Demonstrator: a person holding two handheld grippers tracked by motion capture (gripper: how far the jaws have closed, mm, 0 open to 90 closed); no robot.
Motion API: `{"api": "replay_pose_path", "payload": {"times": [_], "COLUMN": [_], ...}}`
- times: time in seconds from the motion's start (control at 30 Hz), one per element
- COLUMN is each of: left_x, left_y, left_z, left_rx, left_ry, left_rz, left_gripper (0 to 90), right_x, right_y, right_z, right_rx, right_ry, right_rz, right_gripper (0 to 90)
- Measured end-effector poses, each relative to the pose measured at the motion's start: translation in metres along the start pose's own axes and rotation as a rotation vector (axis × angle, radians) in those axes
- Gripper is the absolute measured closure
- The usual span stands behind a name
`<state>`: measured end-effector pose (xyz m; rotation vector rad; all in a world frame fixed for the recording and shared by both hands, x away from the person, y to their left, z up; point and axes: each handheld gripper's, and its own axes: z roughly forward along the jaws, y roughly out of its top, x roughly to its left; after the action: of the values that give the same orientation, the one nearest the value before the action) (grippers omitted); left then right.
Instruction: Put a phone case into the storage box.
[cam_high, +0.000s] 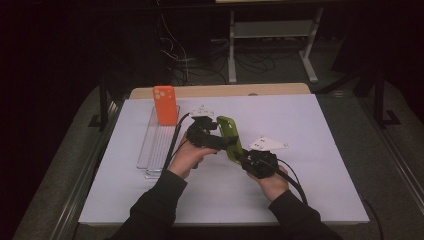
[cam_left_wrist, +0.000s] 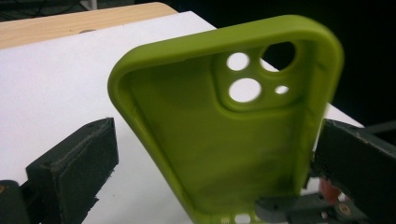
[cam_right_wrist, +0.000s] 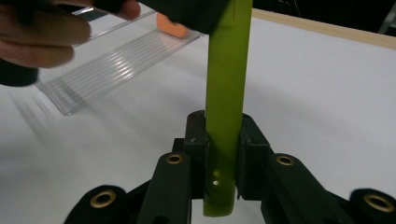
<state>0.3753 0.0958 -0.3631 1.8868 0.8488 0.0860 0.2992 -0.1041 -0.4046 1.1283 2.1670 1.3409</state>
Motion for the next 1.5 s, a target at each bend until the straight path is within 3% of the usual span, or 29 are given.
{"api": "replay_pose_path", "payload": {"times": [0.33,0.53,0.63,0.77,0.87,1.1,1.2,1.5], "left_x": [0.000,0.002,0.007,0.017,0.026,0.050,0.059,0.091], "left_y": [0.001,0.004,0.009,0.020,0.030,0.053,0.061,0.071], "left_z": [0.005,0.002,-0.004,-0.019,-0.033,-0.068,-0.081,-0.111], "left_rx": [-0.048,-0.029,-0.016,0.019,0.035,0.020,0.004,0.000], "left_ry": [-0.027,-0.036,-0.025,0.039,0.101,0.223,0.278,0.469], "left_rz": [-0.019,-0.006,0.002,0.027,0.034,0.035,0.005,-0.015], "left_gripper": [11.2,13.8,14.3,14.4,14.5,14.6,14.6,14.6], "right_x": [0.000,0.001,0.000,-0.006,-0.014,-0.034,-0.042,-0.056], "right_y": [0.000,0.001,0.000,-0.002,-0.004,-0.013,-0.021,-0.042], "right_z": [0.001,0.003,0.006,0.002,-0.003,-0.018,-0.025,-0.041], "right_rx": [-0.006,0.004,0.034,0.081,0.116,0.122,0.130,0.157], "right_ry": [0.011,0.020,0.027,0.047,0.042,0.031,0.039,0.039], "right_rz": [0.011,0.020,-0.005,-0.044,-0.039,-0.051,-0.048,-0.052], "right_gripper": [75.7,74.1,51.6,36.7,28.7,9.3,1.1,0.0]}}
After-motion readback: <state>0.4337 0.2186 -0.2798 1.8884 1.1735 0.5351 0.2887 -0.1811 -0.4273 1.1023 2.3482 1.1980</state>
